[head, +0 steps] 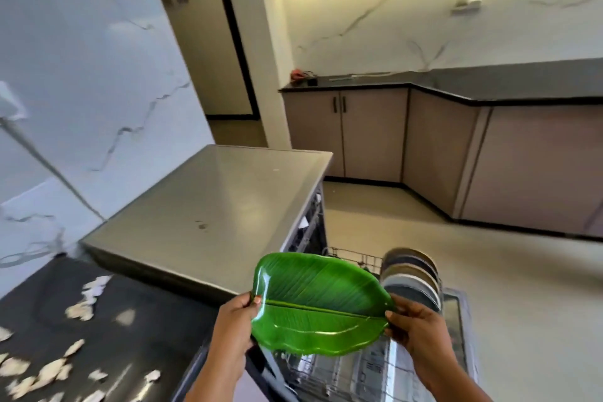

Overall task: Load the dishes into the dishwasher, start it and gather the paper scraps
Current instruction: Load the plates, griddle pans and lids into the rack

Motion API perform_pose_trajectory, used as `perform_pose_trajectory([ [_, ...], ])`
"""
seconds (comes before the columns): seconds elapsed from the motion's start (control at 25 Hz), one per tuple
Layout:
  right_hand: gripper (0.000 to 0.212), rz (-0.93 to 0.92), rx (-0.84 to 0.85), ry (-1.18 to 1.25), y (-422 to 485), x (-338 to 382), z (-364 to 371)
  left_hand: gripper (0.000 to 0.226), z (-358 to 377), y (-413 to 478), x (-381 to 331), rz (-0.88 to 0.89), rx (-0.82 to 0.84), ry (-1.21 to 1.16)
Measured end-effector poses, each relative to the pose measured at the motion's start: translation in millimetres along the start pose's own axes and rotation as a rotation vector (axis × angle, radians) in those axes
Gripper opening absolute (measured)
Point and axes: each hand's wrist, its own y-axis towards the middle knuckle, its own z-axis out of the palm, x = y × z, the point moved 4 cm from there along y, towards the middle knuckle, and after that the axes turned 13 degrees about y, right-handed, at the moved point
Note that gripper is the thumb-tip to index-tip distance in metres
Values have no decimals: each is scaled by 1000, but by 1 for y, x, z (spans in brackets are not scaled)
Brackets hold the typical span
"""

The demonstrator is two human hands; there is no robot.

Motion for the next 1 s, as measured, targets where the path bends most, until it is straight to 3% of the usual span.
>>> perform_pose_trajectory([
  [0.24, 24, -2, -229, 63, 15, -6, -70, 10, 73, 43, 39, -119, 105, 147],
  [0.6, 24, 64, -533, -19, 68, -41, -129, 26, 160, 137, 105, -299, 364, 396],
  [0.72, 26, 88, -613, -60, 91, -59, -145, 16, 186, 163, 124, -369, 449, 490],
  [1.0, 30, 233, -755, -82, 158, -136, -210, 17, 238, 225, 237, -481, 496, 665],
])
